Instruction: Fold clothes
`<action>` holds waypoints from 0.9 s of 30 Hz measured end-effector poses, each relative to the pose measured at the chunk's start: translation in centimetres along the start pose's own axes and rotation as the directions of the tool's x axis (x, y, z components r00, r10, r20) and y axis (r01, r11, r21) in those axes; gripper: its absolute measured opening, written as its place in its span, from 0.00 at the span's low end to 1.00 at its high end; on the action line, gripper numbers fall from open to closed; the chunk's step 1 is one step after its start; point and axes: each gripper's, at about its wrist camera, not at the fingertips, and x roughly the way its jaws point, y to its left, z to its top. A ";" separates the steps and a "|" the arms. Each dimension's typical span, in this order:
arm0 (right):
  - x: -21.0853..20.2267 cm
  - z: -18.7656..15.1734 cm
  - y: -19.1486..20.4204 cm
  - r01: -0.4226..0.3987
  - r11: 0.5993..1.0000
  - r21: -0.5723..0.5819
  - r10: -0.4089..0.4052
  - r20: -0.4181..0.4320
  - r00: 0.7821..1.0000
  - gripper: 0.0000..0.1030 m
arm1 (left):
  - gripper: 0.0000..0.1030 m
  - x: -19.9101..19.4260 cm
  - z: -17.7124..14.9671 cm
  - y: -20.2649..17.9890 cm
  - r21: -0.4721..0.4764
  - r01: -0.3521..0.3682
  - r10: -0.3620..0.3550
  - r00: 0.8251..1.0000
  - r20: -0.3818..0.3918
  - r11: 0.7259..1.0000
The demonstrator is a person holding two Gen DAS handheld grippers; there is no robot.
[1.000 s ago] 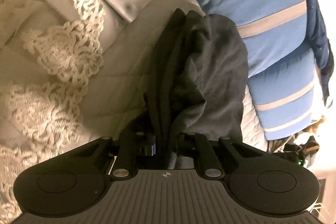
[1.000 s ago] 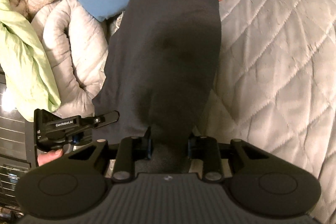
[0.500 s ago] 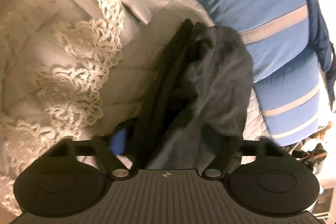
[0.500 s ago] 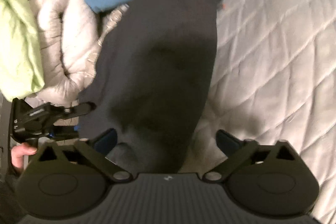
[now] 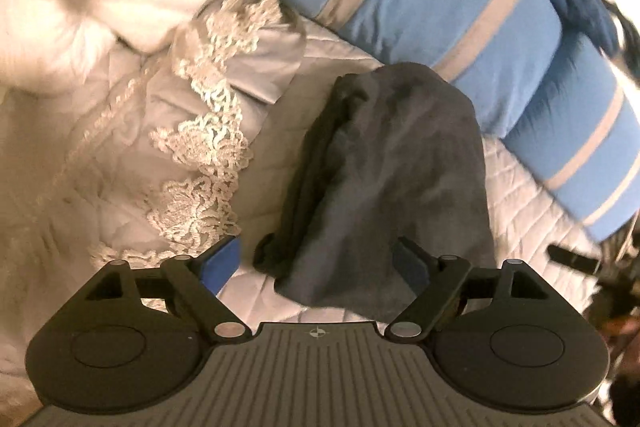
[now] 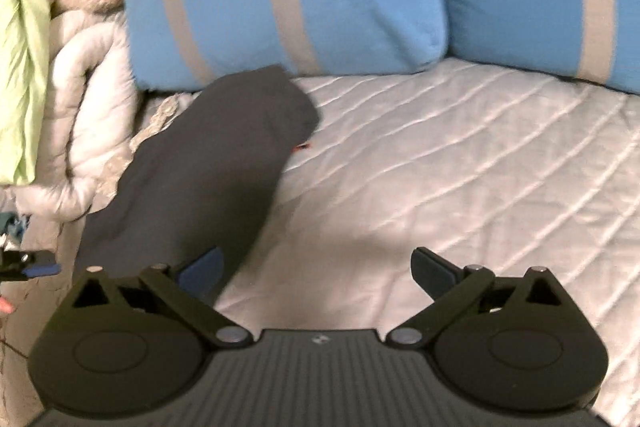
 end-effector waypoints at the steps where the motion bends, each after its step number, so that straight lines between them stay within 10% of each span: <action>1: -0.6 0.1 -0.5 0.014 1.000 -0.010 -0.014 0.011 1.000 1.00 | 0.81 -0.3 -0.2 -0.3 0.019 -0.007 0.007 1.000 0.007 1.000; 27: -26.4 7.4 -14.0 0.308 0.948 -0.081 -0.284 0.225 0.932 1.00 | 0.81 -15.1 5.7 -4.8 0.188 -0.065 0.024 0.977 0.211 0.980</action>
